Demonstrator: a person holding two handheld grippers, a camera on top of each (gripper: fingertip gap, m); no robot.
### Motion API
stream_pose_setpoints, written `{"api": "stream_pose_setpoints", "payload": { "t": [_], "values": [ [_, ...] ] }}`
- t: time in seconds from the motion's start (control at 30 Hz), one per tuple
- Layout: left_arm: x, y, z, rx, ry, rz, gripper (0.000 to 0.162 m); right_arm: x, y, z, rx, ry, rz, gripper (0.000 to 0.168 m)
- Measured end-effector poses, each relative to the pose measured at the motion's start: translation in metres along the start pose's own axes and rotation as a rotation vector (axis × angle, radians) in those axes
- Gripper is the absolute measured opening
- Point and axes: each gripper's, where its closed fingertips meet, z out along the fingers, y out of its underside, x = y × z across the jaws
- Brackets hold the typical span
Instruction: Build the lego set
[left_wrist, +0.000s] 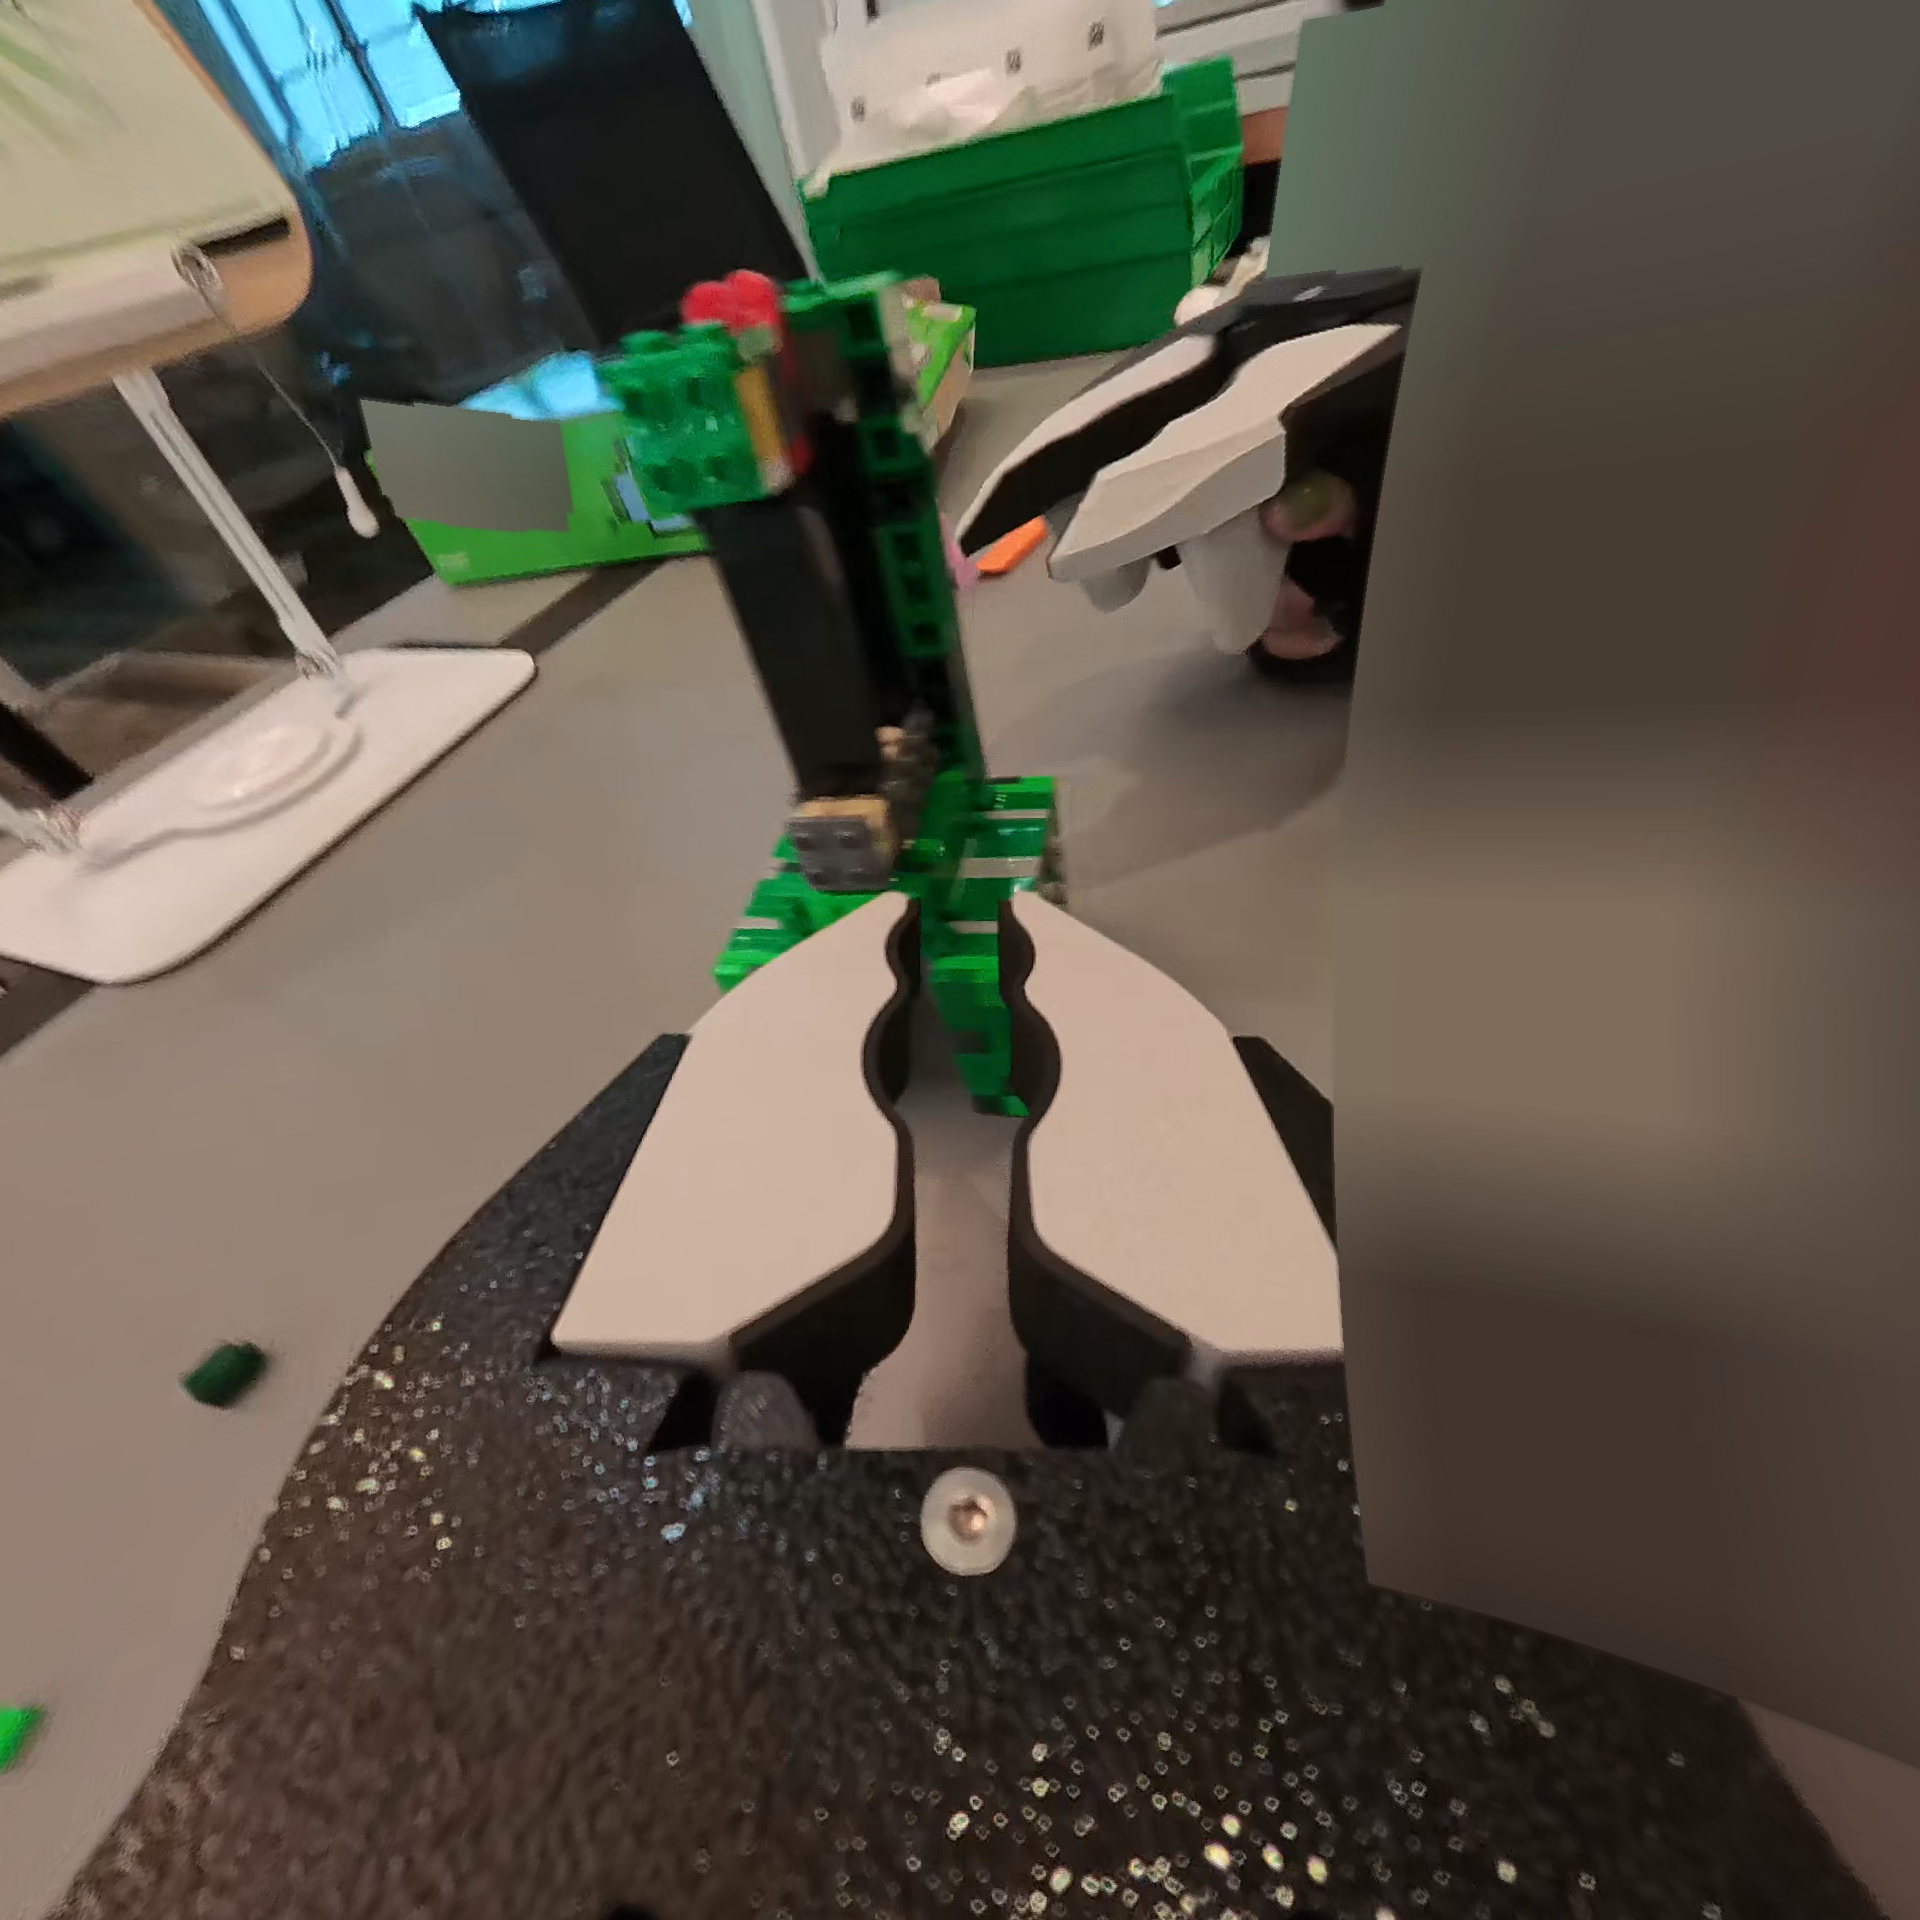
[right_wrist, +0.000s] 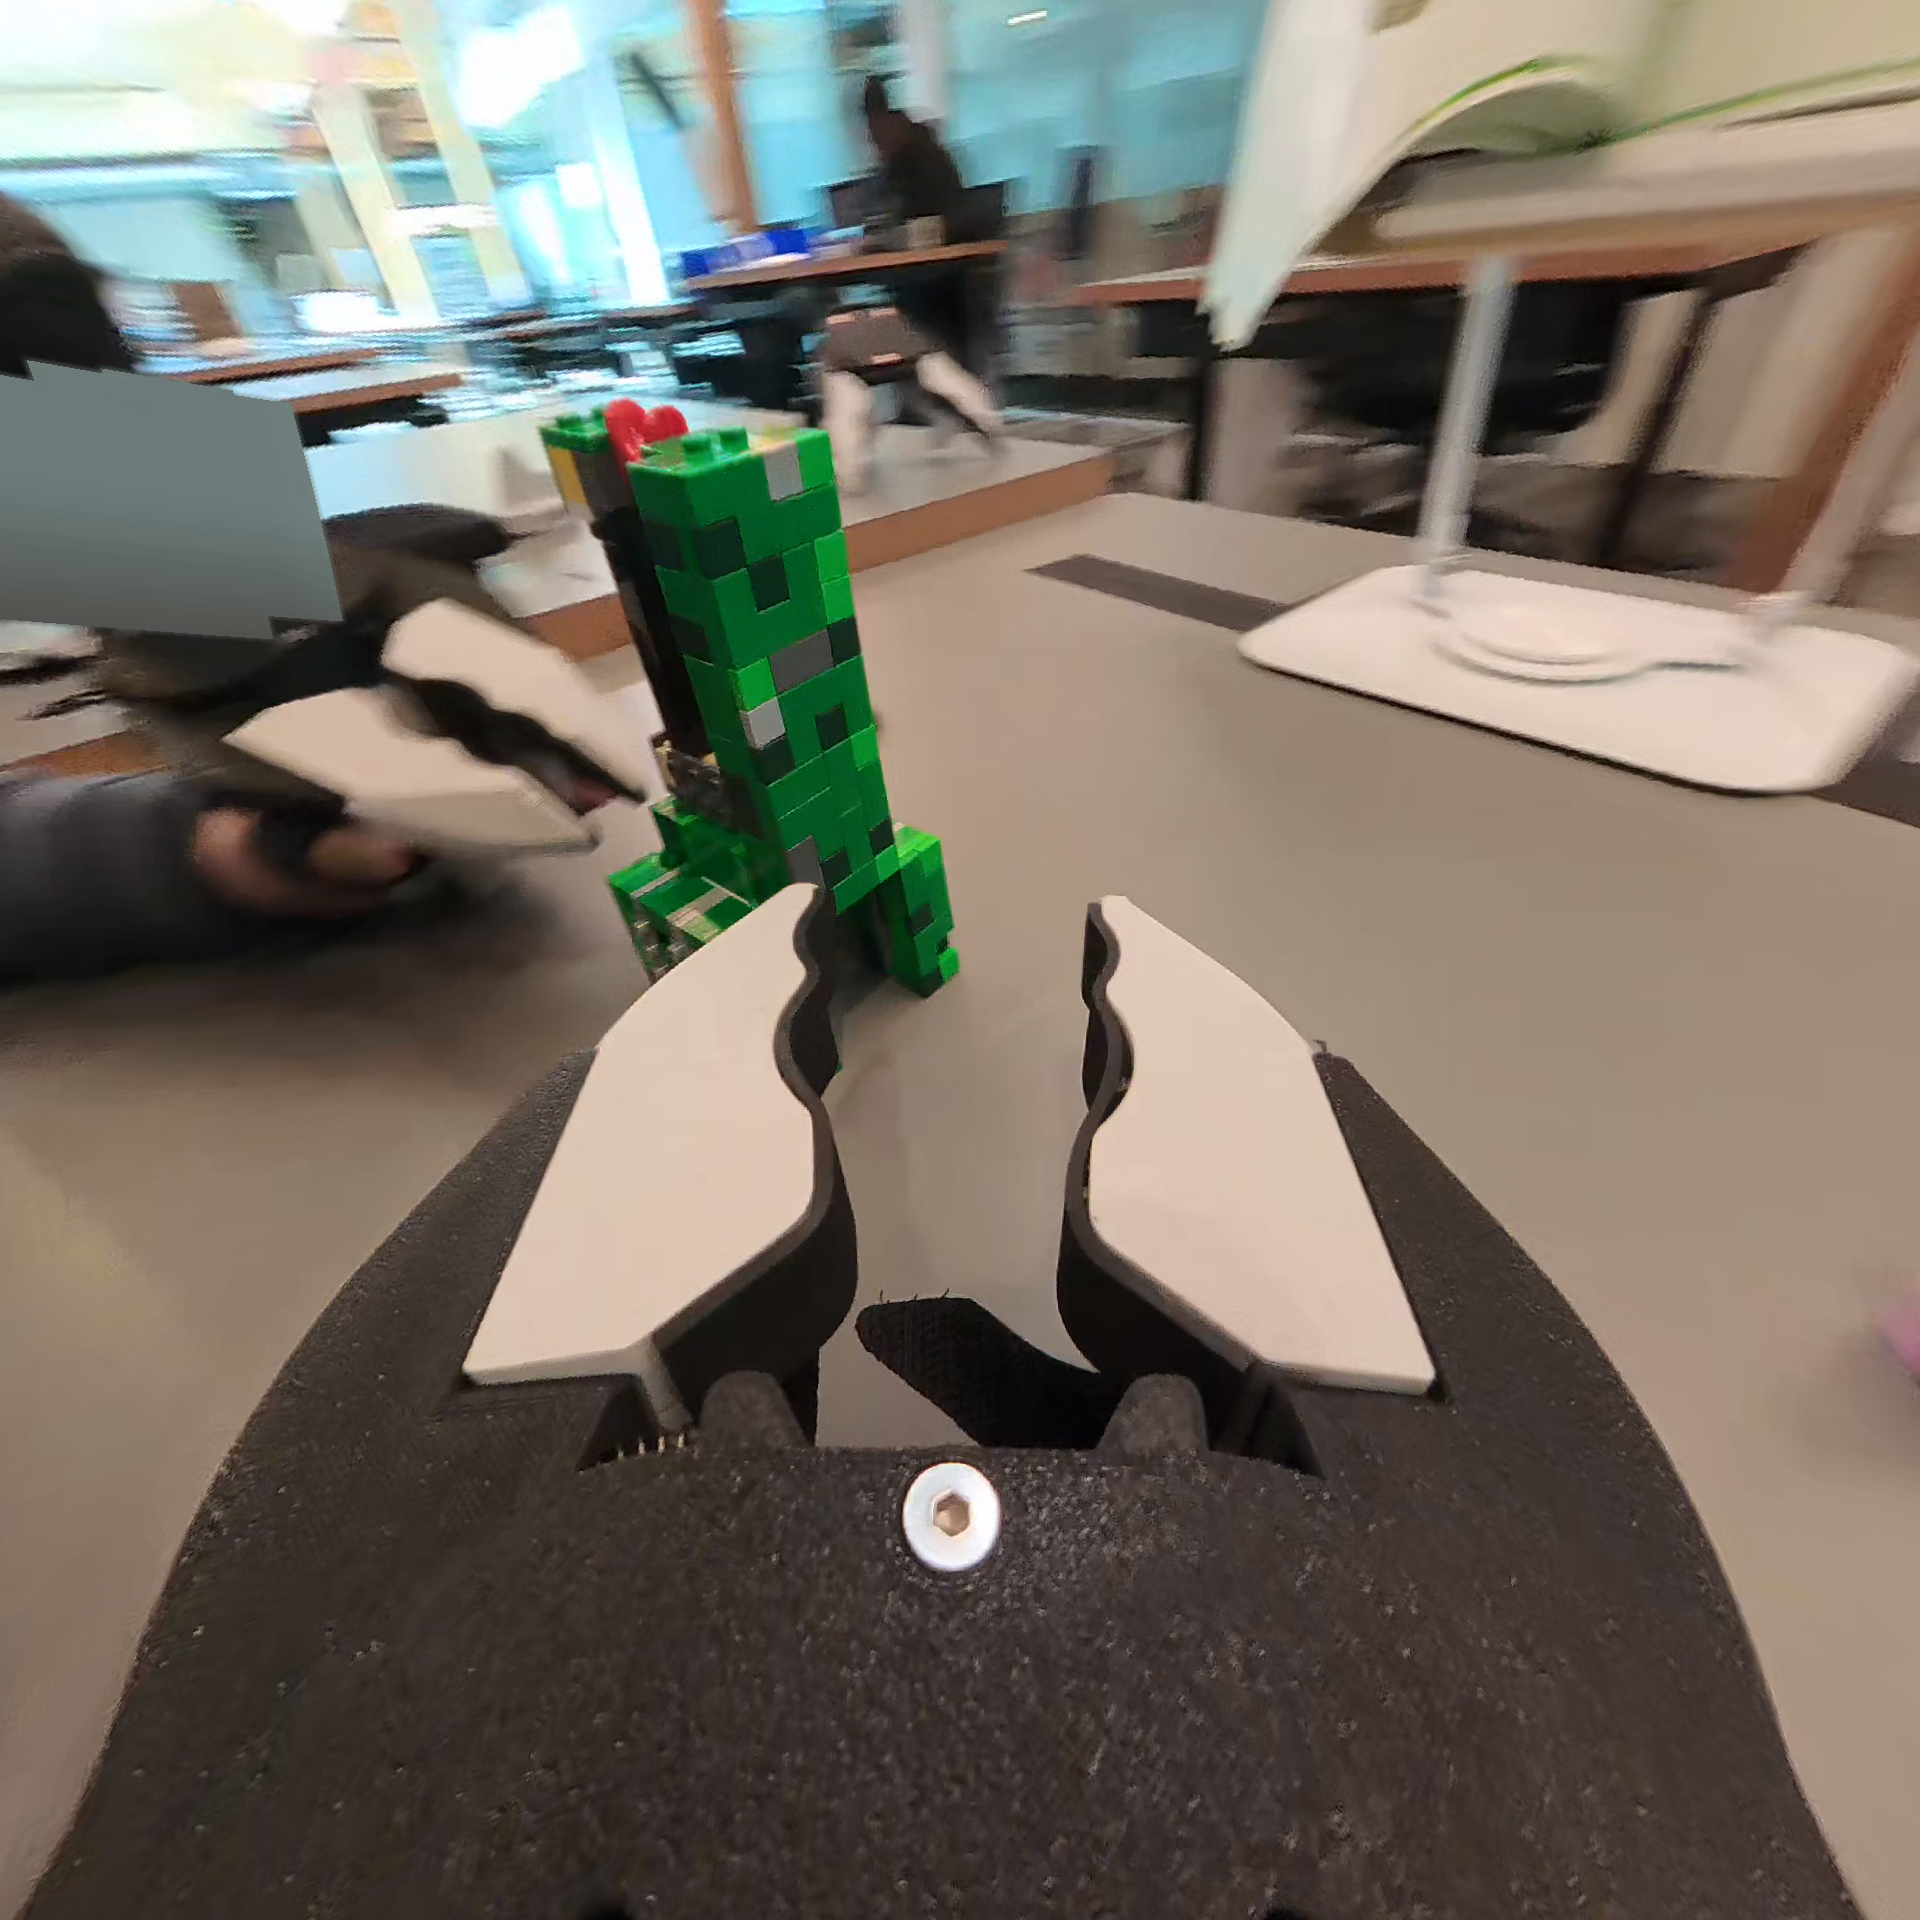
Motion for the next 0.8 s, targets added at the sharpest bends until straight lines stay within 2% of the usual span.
{"api": "stream_pose_setpoints", "payload": {
  "t": [0.1, 0.23, 0.3, 0.37, 0.4, 0.43, 0.47, 0.5, 0.57, 0.63, 0.8],
  "values": [
    [0.014, -0.003, 0.005, -0.016, -0.020, -0.021, 0.014, -0.006, 0.000, -0.003, -0.001, 0.127, -0.031, 0.043],
    [0.033, -0.017, 0.011, 0.035, 0.022, -0.019, 0.011, -0.026, 0.000, 0.008, -0.012, 0.167, -0.028, 0.049],
    [0.013, -0.026, -0.002, 0.076, -0.096, 0.092, 0.014, -0.037, 0.002, 0.013, -0.021, 0.168, -0.022, 0.053],
    [-0.016, -0.024, -0.016, 0.042, -0.217, 0.187, 0.047, -0.044, 0.002, 0.016, -0.017, 0.181, -0.023, 0.057],
    [-0.027, -0.018, -0.015, -0.007, -0.228, 0.185, 0.076, -0.045, 0.001, 0.018, -0.012, 0.188, -0.023, 0.059],
    [-0.036, -0.009, -0.011, -0.066, -0.211, 0.145, 0.106, -0.048, 0.002, 0.020, -0.012, 0.200, -0.026, 0.059],
    [-0.040, 0.002, -0.003, -0.132, -0.159, 0.086, 0.127, -0.050, 0.002, 0.021, -0.015, 0.217, -0.028, 0.060],
    [-0.039, 0.014, 0.005, -0.200, -0.092, 0.030, 0.142, -0.051, 0.003, 0.022, -0.017, 0.231, -0.027, 0.062],
    [-0.029, 0.037, 0.017, -0.314, 0.030, 0.023, 0.146, -0.053, 0.004, 0.027, -0.023, 0.246, -0.012, 0.064],
    [-0.023, 0.054, 0.023, -0.388, 0.076, 0.088, 0.146, -0.055, 0.005, 0.032, -0.037, 0.267, -0.001, 0.067],
    [-0.009, 0.053, 0.033, -0.386, 0.144, 0.078, 0.136, -0.052, 0.012, 0.039, -0.081, 0.313, 0.024, 0.070]
  ]
}}
